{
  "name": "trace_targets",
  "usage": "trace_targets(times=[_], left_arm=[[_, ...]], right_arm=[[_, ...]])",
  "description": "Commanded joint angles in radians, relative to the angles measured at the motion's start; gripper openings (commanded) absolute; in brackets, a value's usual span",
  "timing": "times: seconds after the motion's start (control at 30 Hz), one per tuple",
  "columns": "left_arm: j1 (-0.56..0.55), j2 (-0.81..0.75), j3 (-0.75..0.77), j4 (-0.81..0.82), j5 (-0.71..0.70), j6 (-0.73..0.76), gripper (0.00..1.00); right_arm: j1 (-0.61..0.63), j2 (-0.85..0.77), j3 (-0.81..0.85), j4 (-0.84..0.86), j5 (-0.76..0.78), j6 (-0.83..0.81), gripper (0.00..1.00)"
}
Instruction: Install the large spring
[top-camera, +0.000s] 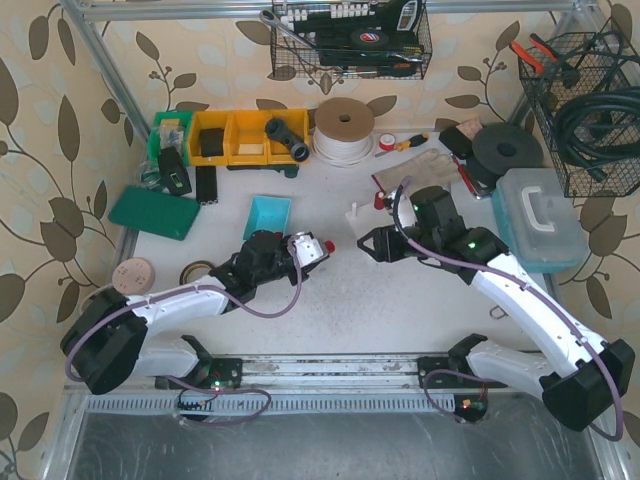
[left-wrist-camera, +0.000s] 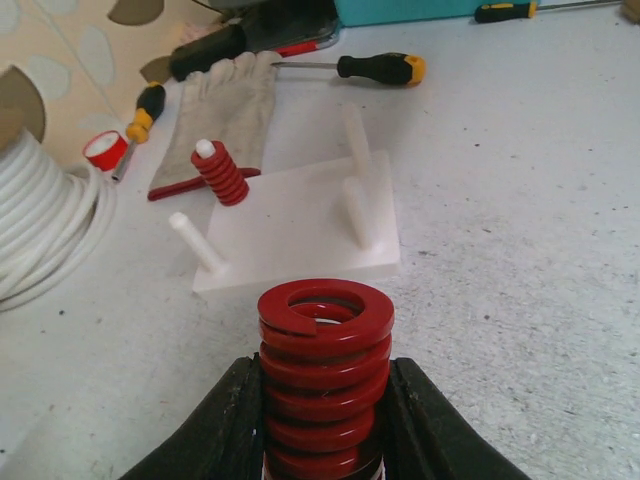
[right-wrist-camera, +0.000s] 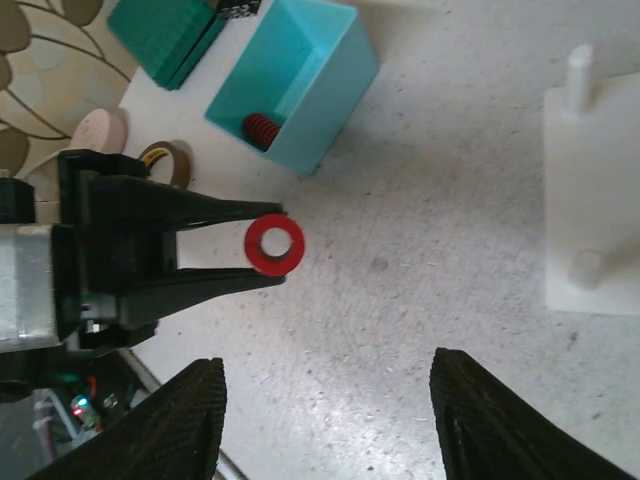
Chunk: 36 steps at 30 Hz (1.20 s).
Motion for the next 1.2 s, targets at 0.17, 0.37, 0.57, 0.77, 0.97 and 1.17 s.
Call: trace_targets(times=[0.17, 0.37, 0.57, 0.77, 0.97, 1.17], left_arm=[[-0.058, 0.011, -0.079, 0.361, -0.063, 0.006, 0.03], [-0.099, 0.003, -0.077, 0.351, -0.036, 0.024, 0.03], [-0.111, -0.003, -0.072, 0.335, -0.051, 0.034, 0.03], [-0.113, 0.007, -0.060, 0.319, -0.066, 0.039, 0.02], [-0.115, -0.004, -0.066, 0.328, -0.048, 0.036, 0.01], [-0.118, -0.011, -0.074, 0.341, -0.045, 0.035, 0.01]], right_arm=[[0.094, 0.118, 0.055, 0.009, -0.028, 0.026, 0.58], [0.123, 0.234, 0.108, 0.051, -0.028, 0.035, 0.61], [0.157, 0.329, 0.167, 0.024, -0.036, 0.010, 0.61], [0.169, 0.345, 0.142, 0.008, -0.047, -0.022, 0.59], [0.169, 0.368, 0.145, -0.041, -0.017, -0.046, 0.59], [0.169, 0.363, 0.134, 0.012, -0.050, -0.028, 0.50]])
